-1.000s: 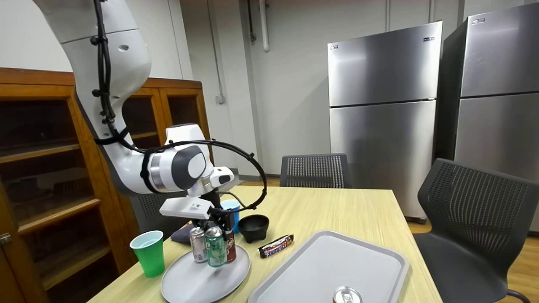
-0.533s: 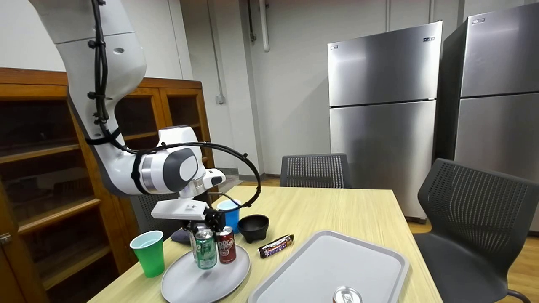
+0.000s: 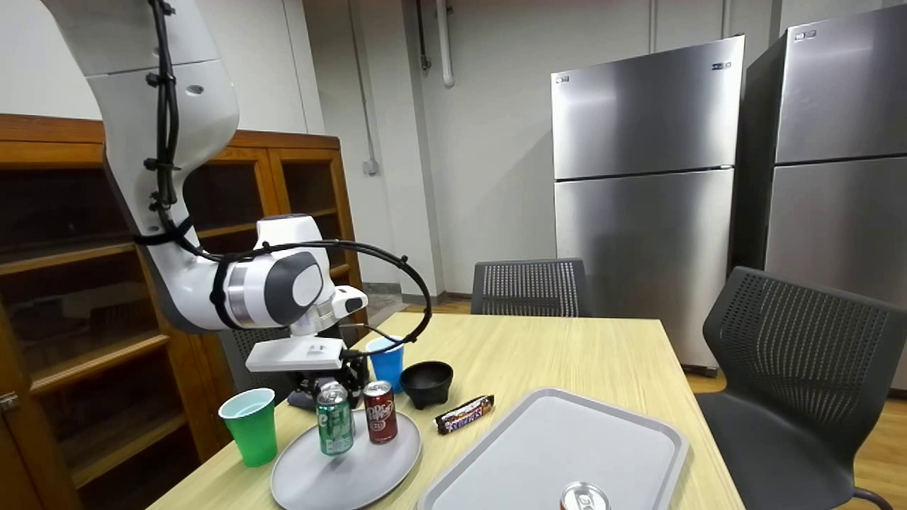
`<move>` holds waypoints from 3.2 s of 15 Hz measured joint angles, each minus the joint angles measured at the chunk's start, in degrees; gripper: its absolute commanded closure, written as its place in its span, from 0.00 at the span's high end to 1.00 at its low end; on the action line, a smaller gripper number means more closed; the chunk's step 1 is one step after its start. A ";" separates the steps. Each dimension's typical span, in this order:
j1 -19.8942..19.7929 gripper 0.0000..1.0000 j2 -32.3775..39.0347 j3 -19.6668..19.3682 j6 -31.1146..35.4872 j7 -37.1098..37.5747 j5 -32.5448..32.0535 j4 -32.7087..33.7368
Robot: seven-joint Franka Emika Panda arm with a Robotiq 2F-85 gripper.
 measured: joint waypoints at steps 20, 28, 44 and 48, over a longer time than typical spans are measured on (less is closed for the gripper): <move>-0.07 1.00 2.67 0.30 -0.24 -2.20 -1.89 1.08; -5.73 1.00 -3.81 1.68 -3.94 -4.63 4.84 2.66; -15.18 1.00 -5.22 -13.39 -6.30 -5.12 6.41 9.87; -17.16 1.00 -3.56 -16.66 -7.52 -4.56 6.41 11.10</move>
